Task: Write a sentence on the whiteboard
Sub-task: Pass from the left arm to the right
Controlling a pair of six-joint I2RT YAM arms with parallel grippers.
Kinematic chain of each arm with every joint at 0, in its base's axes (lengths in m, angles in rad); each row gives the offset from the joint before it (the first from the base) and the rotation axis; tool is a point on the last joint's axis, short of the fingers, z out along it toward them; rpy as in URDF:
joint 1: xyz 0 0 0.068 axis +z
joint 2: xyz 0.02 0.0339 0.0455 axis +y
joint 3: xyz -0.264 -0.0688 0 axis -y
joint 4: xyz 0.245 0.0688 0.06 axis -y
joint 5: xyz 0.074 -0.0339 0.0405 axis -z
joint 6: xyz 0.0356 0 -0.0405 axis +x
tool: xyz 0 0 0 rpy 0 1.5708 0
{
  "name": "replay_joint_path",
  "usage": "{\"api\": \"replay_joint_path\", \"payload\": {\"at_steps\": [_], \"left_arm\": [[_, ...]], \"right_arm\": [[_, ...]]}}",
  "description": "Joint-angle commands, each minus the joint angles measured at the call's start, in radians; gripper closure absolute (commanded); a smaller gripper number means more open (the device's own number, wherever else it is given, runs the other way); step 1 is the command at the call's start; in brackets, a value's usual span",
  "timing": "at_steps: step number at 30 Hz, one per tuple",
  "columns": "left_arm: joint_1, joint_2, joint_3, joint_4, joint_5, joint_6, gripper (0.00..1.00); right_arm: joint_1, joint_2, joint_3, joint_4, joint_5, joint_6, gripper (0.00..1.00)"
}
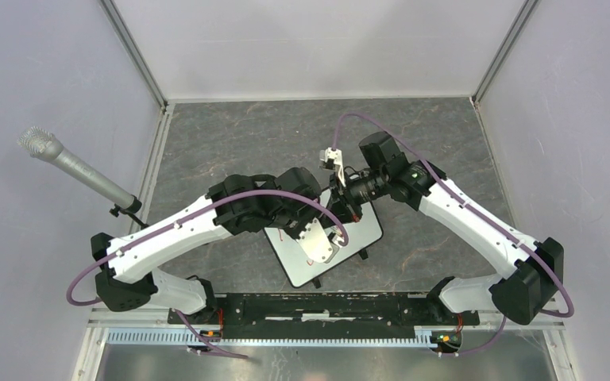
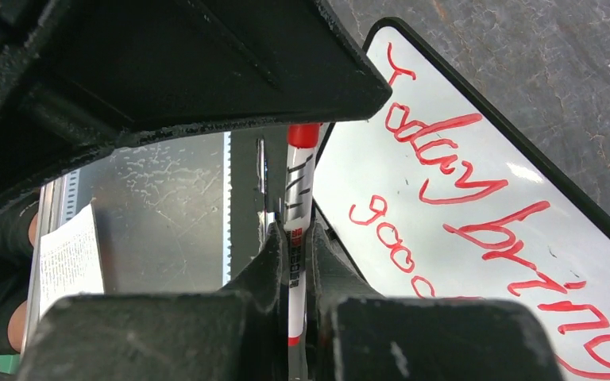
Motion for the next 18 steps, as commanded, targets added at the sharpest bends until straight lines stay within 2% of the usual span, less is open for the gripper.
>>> {"api": "replay_joint_path", "payload": {"at_steps": [1, 2, 4, 7, 9, 13, 18], "left_arm": [[-0.003, 0.002, 0.014, 0.063, -0.031, -0.054, 0.73], [-0.002, 0.001, 0.016, 0.064, -0.032, -0.066, 0.66], [-0.002, 0.001, 0.024, 0.07, -0.04, -0.105, 0.44], [0.001, 0.011, 0.053, 0.077, -0.036, -0.179, 0.22], [0.009, 0.018, 0.082, 0.082, -0.013, -0.239, 0.02], [0.086, 0.065, 0.196, 0.086, 0.088, -0.428, 0.0], [0.327, 0.191, 0.427, 0.051, 0.312, -0.718, 0.0]], "right_arm": [[-0.007, -0.007, 0.025, 0.018, -0.035, -0.003, 1.0], [-0.014, -0.009, 0.033, 0.015, -0.036, -0.005, 1.0], [-0.043, -0.01, 0.049, 0.009, -0.037, -0.012, 1.0], [-0.118, -0.011, 0.074, -0.004, -0.054, -0.02, 1.0], [-0.167, -0.015, 0.09, -0.019, -0.054, -0.042, 1.0], [-0.282, -0.017, 0.13, -0.068, -0.02, -0.118, 1.0], [-0.477, -0.003, 0.151, -0.112, -0.002, -0.186, 1.0]]}}
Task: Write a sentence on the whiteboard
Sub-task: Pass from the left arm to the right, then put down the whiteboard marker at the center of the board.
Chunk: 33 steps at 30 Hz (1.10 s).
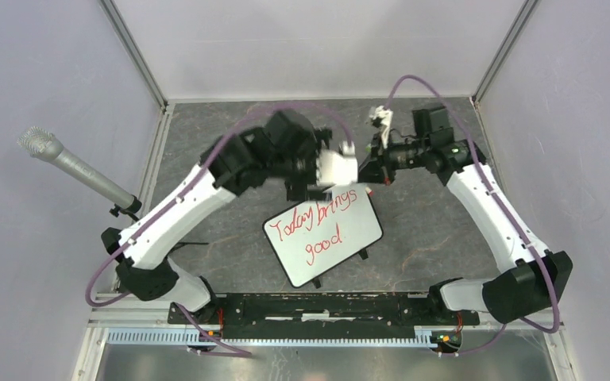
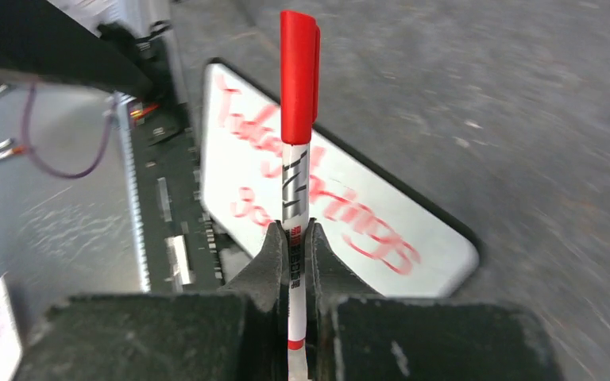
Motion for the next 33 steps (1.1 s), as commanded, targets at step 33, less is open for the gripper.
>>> {"api": "replay_joint_path", "payload": {"at_steps": [33], "left_arm": [[0.514, 0.099, -0.332, 0.413, -0.06, -0.978, 0.0]], "right_arm": [[-0.684, 0.144, -0.495, 0.405, 0.753, -0.263, 0.93]]}}
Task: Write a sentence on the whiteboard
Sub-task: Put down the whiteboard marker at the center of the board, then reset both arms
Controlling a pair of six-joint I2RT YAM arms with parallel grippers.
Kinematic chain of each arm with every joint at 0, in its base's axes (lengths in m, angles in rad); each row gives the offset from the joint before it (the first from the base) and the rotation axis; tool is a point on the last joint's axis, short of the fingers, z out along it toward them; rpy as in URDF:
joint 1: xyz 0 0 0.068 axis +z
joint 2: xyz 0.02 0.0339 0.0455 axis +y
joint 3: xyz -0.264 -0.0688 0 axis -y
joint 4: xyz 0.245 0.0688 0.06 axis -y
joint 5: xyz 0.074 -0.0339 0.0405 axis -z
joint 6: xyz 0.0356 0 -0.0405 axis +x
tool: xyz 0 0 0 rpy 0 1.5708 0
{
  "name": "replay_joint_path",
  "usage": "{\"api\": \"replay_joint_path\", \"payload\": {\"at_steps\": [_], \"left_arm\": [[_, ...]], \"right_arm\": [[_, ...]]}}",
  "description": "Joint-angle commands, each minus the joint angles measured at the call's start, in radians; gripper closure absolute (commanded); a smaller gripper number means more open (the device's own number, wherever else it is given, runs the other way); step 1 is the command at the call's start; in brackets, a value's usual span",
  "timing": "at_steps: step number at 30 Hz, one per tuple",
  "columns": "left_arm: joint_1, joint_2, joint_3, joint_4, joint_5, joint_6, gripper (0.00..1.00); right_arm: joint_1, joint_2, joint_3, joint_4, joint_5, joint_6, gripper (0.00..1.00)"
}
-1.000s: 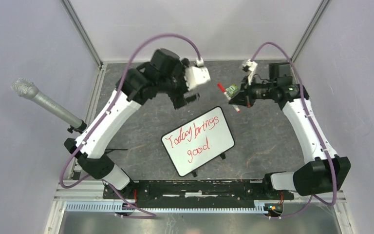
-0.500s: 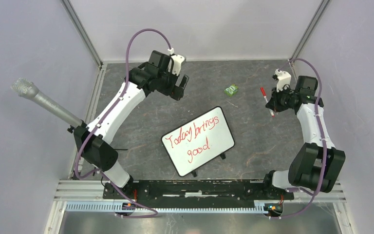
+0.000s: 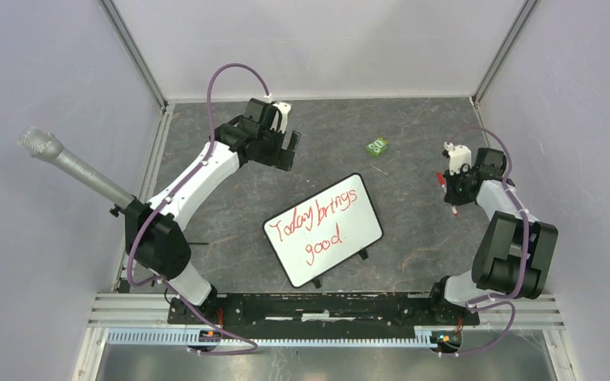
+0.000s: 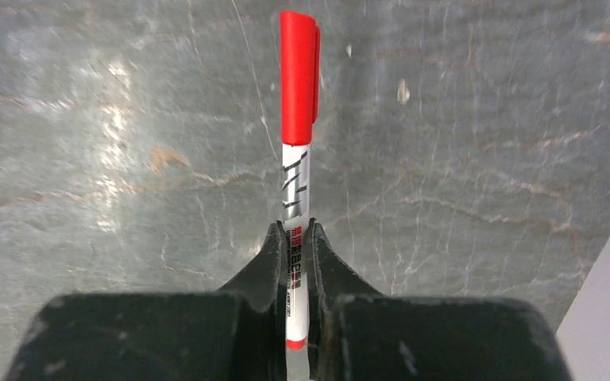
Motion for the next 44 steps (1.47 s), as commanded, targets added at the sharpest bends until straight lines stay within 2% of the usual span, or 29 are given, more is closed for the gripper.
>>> {"api": "replay_joint_path", "payload": {"at_steps": [1, 13, 17, 22, 25, 31, 37, 44], "left_arm": [[0.011, -0.048, -0.019, 0.055, -0.005, -0.048, 0.0], [0.042, -0.077, -0.058, 0.051, 0.035, -0.048, 0.0], [0.049, -0.079, -0.054, 0.032, 0.044, -0.041, 0.0], [0.067, -0.085, -0.043, 0.008, 0.113, -0.03, 0.0], [0.087, -0.084, 0.001, -0.019, 0.138, -0.021, 0.0], [0.127, -0.08, 0.131, -0.042, 0.093, -0.011, 0.0], [0.154, -0.076, 0.244, -0.039, -0.045, -0.029, 0.0], [0.182, -0.092, 0.219, -0.016, -0.123, -0.052, 0.0]], "right_arm": [[-0.012, 0.001, -0.054, 0.087, 0.075, -0.03, 0.92], [-0.016, 0.038, -0.112, 0.093, 0.085, -0.06, 0.75], [-0.018, 0.033, -0.115, 0.09, 0.085, -0.06, 0.65], [-0.018, -0.002, -0.055, 0.028, 0.032, -0.054, 0.47], [-0.018, -0.037, 0.024, -0.027, -0.032, -0.049, 0.31], [-0.018, -0.066, 0.24, -0.141, -0.19, -0.033, 0.09], [-0.018, -0.084, 0.466, -0.145, -0.314, 0.064, 0.04], [-0.018, -0.118, 0.544, -0.069, -0.382, 0.174, 0.02]]}}
